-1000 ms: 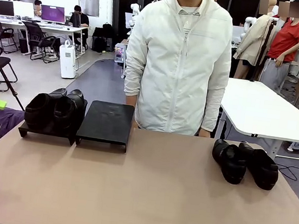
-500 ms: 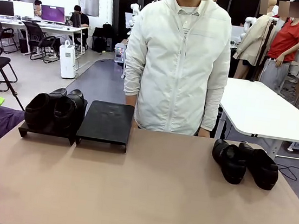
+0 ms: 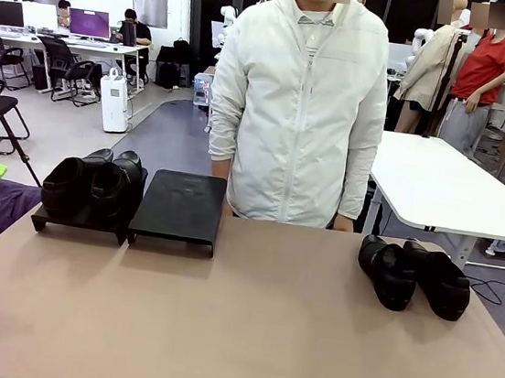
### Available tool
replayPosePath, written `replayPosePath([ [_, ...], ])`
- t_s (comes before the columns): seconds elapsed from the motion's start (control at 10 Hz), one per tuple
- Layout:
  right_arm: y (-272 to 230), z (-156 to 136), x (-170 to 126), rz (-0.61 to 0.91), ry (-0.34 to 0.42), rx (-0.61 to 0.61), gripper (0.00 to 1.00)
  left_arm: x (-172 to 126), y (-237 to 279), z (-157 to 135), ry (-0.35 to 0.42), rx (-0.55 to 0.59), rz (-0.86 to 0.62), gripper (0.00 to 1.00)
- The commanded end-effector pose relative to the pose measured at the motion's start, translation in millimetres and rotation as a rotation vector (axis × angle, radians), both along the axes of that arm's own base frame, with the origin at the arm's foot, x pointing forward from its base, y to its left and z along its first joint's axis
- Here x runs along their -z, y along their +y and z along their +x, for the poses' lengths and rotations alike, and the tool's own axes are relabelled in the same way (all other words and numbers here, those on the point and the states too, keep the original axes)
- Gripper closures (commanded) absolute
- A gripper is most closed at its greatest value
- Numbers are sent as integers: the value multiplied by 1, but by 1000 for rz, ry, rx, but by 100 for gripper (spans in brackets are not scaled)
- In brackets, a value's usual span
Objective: Organize the shoes by placing them on the stand.
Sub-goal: Pick up one Shoe and place it in the middle of the table.
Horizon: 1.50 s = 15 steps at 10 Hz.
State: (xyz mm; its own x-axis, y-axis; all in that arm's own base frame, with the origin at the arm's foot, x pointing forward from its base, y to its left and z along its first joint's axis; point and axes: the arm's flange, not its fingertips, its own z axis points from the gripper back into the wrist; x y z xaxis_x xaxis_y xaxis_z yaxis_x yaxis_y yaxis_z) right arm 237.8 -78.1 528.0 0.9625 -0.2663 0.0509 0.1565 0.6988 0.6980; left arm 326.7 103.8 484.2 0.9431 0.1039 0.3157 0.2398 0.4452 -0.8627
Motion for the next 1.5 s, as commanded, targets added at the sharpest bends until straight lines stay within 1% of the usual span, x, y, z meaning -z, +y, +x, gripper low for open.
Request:
replayPosePath([
  [0.0, -2, 0, -1, 1, -18, -18, 0, 0, 4, -2, -11, 15, 3, 9],
  [0.1, 0, 0, 0, 0, 0, 0, 0, 0, 4, -2, -11, 15, 3, 9],
  [0.2, 45, 47, 8, -316, 10, -11, 0, 0, 4, -2, -11, 15, 3, 9],
  [0.3, 75, 91, 22, -521, -22, -86, 0, 0, 4, -2, -11, 15, 3, 9],
  [0.4, 92, 126, 38, -586, -46, -121, 0, 0, 4, -2, -11, 15, 3, 9],
  [0.5, 107, 151, 56, -762, -60, -58, 0, 0, 4, -2, -11, 15, 3, 9],
  [0.6, 116, 158, 62, -767, -94, -68, 0, 0, 4, -2, -11, 15, 3, 9],
  [0.7, 118, 106, 45, -582, -81, -143, 0, 0, 4, -2, -11, 15, 3, 9],
  [0.9, 118, 106, 45, -582, -81, -143, 0, 0, 4, -2, -11, 15, 3, 9],
  [1.0, 129, 133, 63, -654, -97, -153, 0, 0, 4, -2, -11, 15, 3, 9],
  [1.1, 140, 157, 74, -698, -120, -203, 0, 0, 4, -2, -11, 15, 3, 9],
  [1.2, 132, 187, 82, -688, -109, -244, 0, 0, 4, -2, -11, 15, 3, 9],
  [1.3, 118, 215, 90, -725, -94, -223, 0, 0, 4, -2, -11, 15, 3, 9],
  [1.4, 99, 247, 105, -722, -79, -222, 0, 0, 4, -2, -11, 15, 3, 9],
])
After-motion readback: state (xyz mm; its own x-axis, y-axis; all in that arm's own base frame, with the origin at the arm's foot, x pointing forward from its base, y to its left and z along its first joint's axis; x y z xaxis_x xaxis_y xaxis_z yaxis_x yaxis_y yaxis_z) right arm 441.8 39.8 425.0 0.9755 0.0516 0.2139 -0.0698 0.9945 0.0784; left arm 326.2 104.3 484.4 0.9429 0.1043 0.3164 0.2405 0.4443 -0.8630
